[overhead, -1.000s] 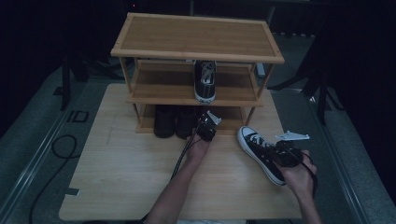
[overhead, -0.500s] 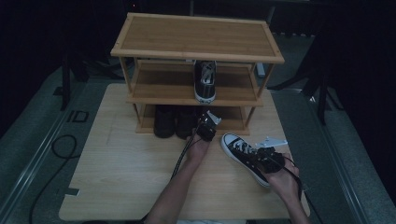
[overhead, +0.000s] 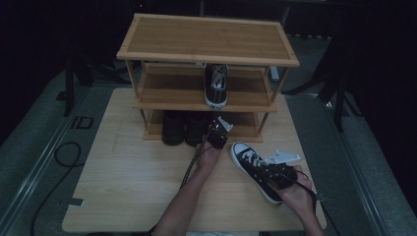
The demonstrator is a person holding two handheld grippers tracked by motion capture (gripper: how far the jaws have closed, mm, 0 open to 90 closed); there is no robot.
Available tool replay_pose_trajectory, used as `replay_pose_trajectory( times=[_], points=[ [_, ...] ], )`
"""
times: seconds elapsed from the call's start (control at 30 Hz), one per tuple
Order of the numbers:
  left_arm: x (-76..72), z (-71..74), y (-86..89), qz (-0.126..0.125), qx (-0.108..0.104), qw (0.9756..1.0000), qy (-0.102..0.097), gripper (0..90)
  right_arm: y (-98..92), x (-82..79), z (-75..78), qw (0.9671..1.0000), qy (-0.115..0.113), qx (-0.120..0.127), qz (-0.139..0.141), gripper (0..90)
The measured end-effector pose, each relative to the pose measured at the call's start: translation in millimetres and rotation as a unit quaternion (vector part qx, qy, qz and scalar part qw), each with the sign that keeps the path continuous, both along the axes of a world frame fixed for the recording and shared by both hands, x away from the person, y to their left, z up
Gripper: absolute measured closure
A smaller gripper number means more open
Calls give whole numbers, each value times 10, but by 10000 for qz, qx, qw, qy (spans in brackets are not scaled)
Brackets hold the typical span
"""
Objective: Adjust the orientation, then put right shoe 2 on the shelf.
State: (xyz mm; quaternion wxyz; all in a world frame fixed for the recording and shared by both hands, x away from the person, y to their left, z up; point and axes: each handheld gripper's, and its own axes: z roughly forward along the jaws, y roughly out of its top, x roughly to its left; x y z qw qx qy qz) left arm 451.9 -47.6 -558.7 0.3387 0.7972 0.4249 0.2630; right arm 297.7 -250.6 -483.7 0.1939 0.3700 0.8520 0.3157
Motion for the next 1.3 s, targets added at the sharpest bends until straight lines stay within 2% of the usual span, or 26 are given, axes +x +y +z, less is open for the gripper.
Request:
replay_pose_trajectory(
  times=[0.13,0.17,0.23,0.27,0.3,0.37,0.43,0.53,0.7,0.77,0.87,1.0,1.17,1.3],
  points=[
    [-1,0,-1,0,8,10000,-6,900,5,16,1,9998,125,105,136,863],
    [-1,0,-2,-2,12,10000,-5,900,-6,35,9,9995,245,130,137,851],
    [-3,-1,-4,7,-5,10000,1,900,-22,53,14,9995,273,131,121,830],
    [-1,0,-1,0,5,10000,-2,900,-40,67,19,9992,342,141,115,803],
    [-1,0,-1,1,1,10000,-1,900,-68,86,29,9986,504,92,126,737],
    [-1,0,0,-2,5,10000,-1,900,-107,92,52,9979,625,14,189,680],
    [-1,0,0,0,3,10000,-1,900,-148,80,76,9978,618,-36,224,660],
    [-1,0,-1,0,4,10000,-2,900,-227,54,142,9977,634,68,237,646],
    [-1,0,-1,-1,5,10000,-3,900,-353,33,287,9983,512,214,194,647],
    [-1,0,-1,1,5,10000,-3,900,-401,46,339,9988,426,219,71,676],
    [-1,0,0,2,2,10000,0,900,-438,91,354,9992,371,16,-137,733],
    [0,0,1,2,-2,10000,3,900,-455,161,294,9984,475,-171,-248,784],
    [1,-1,1,-2,-9,10000,-1,900,-439,190,235,9976,637,-156,-208,778],
    [-1,0,0,0,1,10000,1,900,-394,181,215,9973,730,-96,-47,771]
  ],
)
